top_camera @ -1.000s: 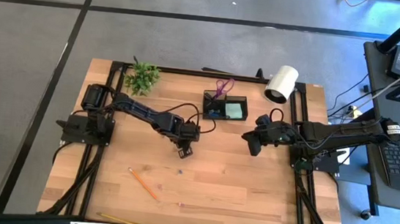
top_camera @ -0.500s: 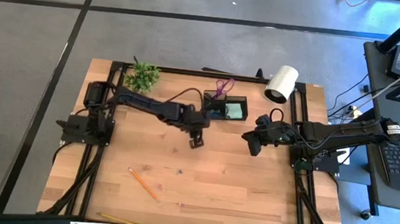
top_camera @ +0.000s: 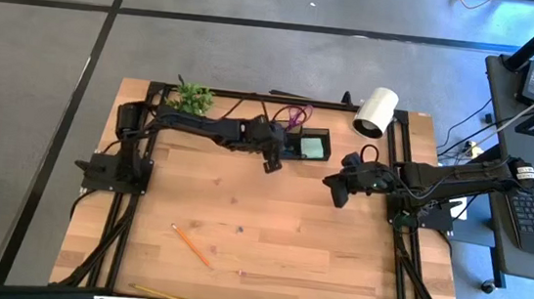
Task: Pick and place office supplies into organizer
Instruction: Put the light yellow binder clip into the desk organizer, then put the pink binder clip into the black desk organizer
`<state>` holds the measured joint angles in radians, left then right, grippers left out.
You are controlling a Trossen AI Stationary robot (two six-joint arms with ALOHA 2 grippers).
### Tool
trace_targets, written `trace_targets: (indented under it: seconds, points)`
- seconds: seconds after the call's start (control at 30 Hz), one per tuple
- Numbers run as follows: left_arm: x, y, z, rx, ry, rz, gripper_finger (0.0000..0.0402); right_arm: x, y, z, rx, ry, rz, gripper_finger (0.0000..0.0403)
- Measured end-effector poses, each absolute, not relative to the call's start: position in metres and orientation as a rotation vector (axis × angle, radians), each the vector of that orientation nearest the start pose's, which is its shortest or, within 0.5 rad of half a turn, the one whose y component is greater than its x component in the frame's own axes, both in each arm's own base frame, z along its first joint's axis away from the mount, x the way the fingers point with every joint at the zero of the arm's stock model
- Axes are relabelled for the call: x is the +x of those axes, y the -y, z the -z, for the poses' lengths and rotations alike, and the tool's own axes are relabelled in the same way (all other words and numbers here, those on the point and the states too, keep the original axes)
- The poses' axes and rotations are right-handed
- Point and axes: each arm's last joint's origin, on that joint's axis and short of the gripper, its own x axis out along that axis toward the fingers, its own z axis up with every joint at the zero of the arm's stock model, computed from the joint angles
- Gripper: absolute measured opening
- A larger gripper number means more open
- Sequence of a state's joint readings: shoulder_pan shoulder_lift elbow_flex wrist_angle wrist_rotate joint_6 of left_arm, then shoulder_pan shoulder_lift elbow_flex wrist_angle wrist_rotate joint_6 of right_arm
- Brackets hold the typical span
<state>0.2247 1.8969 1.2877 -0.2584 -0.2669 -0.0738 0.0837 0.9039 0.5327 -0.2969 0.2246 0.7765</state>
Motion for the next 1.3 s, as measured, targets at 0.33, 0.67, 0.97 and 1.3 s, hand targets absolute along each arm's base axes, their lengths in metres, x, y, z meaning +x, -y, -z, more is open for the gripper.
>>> trace_targets:
  seconds: [0.33, 0.67, 0.97, 1.3]
  points:
    - [0.401, -0.105, -0.154, -0.054, -0.890, -0.501, 0.0054, 0.182, -0.005, -0.219, 0.642, -0.556, 0.417, 0.0076]
    - [0.403, -0.109, -0.156, -0.050, -0.844, -0.508, 0.0056, 0.182, -0.005, -0.219, 0.645, -0.557, 0.417, 0.0076]
    - [0.403, -0.108, -0.156, -0.027, -0.851, -0.498, 0.0096, 0.182, -0.005, -0.219, 0.644, -0.558, 0.416, 0.0076]
    - [0.403, -0.104, -0.163, -0.040, -0.837, -0.453, 0.0120, 0.182, -0.005, -0.218, 0.638, -0.562, 0.415, 0.0076]
